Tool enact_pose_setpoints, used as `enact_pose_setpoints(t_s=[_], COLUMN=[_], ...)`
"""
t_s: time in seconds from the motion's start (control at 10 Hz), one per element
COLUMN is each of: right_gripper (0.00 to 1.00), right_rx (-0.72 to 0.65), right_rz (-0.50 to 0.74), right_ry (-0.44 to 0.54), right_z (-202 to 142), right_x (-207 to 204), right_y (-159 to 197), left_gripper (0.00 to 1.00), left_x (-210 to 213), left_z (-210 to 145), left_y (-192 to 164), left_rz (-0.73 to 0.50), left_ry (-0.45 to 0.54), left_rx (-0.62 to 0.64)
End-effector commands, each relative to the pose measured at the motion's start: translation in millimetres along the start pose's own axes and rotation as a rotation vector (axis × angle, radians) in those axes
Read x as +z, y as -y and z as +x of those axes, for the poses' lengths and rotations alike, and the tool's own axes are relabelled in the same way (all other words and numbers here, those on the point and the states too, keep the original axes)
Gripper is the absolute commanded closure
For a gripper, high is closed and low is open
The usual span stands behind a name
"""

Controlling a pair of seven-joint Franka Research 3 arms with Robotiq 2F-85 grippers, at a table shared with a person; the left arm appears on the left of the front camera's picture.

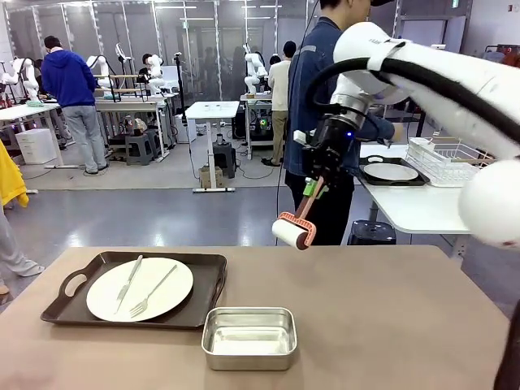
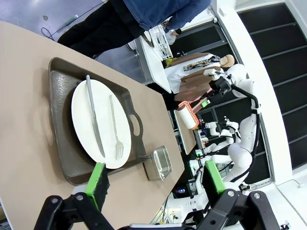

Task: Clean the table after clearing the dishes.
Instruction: When the left (or right) Handle tray is removed, use the left hand (or right hand) to clean the left (or right) side of the table with the Lint Roller.

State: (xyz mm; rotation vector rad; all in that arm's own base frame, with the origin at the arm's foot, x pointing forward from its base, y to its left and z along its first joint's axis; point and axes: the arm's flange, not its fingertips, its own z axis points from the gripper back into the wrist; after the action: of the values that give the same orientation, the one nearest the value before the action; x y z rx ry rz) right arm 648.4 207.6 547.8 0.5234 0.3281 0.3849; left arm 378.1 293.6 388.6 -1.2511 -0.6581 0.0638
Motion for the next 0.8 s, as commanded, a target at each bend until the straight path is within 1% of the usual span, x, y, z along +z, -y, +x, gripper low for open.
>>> enact_pose_setpoints(t_s=[0.0, 0.1, 0.2, 0.3, 0.4, 0.5, 0.6, 0.7], right_gripper=[1.00, 1.00, 1.00, 1.00, 1.00, 1.00, 1.00, 1.00], right_rx=[-0.168, -0.145, -0.149, -0.206, -0.292, -0.327, -0.288, -0.288], right_rz=[0.174, 0.204, 0.279, 0.375, 0.423, 0.343, 0.382, 0.382], right_ry=[0.026, 0.066, 0.203, 0.421, 0.551, 0.618, 0.322, 0.322], right_z=[-269, -271, -277, -288, -297, -301, -101, -101], right_x=[-181, -190, -188, -181, -179, -175, -10, -10], right_y=[72, 81, 96, 124, 145, 148, 112, 112], left_gripper=[0.00, 0.00, 0.00, 0.00, 0.00, 0.00, 0.00, 0.00], left_x=[3, 3, 3, 3, 3, 3, 3, 3], left_z=[-2, -2, -2, -2, -2, -2, -2, -2], left_y=[1, 1, 1, 1, 1, 1, 1, 1], left_rz=[-0.002, -0.002, -0.002, -0.002, -0.002, -0.002, -0.002, -0.002], left_ry=[-0.007, -0.007, -0.007, -0.007, -0.007, -0.007, -0.007, -0.007], left_rx=[-0.008, -0.008, -0.008, -0.008, -0.008, -0.008, -0.008, -0.008])
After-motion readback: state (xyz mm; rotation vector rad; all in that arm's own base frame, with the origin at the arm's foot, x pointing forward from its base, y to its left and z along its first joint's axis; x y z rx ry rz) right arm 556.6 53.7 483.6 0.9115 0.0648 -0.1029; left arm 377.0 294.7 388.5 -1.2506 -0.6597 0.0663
